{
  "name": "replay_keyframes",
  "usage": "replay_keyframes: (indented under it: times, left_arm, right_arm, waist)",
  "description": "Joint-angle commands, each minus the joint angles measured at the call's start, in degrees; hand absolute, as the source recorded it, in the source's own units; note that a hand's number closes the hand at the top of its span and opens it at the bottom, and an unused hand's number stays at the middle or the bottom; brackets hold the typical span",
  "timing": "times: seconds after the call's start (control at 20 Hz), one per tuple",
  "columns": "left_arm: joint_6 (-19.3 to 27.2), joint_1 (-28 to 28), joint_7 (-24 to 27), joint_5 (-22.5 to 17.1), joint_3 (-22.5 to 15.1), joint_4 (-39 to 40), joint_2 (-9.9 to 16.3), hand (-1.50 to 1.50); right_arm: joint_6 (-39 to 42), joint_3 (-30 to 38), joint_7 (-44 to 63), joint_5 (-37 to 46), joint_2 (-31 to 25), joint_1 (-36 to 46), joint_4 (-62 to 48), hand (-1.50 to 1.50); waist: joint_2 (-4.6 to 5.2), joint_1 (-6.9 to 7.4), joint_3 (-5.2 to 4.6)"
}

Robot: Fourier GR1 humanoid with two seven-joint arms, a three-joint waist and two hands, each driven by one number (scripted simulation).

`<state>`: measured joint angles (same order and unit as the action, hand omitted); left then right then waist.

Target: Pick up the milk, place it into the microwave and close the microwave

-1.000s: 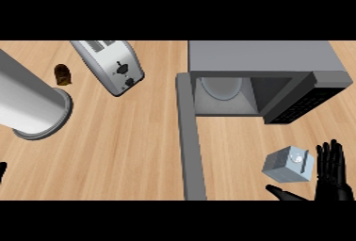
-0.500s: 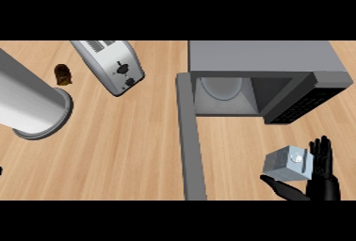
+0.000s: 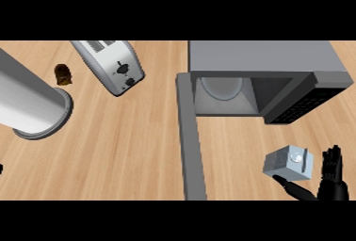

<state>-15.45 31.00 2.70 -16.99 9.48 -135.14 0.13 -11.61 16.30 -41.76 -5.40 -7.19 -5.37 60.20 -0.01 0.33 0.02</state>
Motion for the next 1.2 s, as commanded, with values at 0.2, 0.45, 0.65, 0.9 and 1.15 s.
replay_keyframes:
  times: [0.2,0.45,0.65,0.9,1.15]
  left_arm:
    - [-0.78,0.96,1.5,-0.53,-0.85,1.63,-0.11,-1.5]
    - [1.79,-2.03,-1.94,0.09,-1.17,0.42,-0.11,-1.5]
    - [0.49,-3.36,-0.83,-1.27,2.51,3.47,1.02,-1.5]
    - [-3.46,-0.17,2.62,-4.14,4.7,5.22,1.6,-1.5]
    - [-2.17,1.51,-0.32,-2.13,0.63,0.93,-0.1,-1.5]
  right_arm:
    - [20.86,-3.76,-5.02,-3.18,-2.79,2.31,-9.95,-1.5]
    - [29.4,-4.86,-13.44,-4.11,-2.34,5.45,-13.79,1.5]
    - [12.58,-4.79,-13.69,0.11,2.42,4.78,-7.07,1.5]
    - [9.81,-1.02,-8.47,-3.89,1.55,5.26,-0.02,1.5]
    - [17.38,-3.87,-9.93,-1.66,-2.0,15.16,-10.91,1.5]
  waist:
    - [0.01,0.46,0.08]
    - [0.07,0.1,0.1]
    - [-0.02,-0.36,-0.04]
    - [-0.14,-0.15,-0.07]
    - [0.0,0.48,0.02]
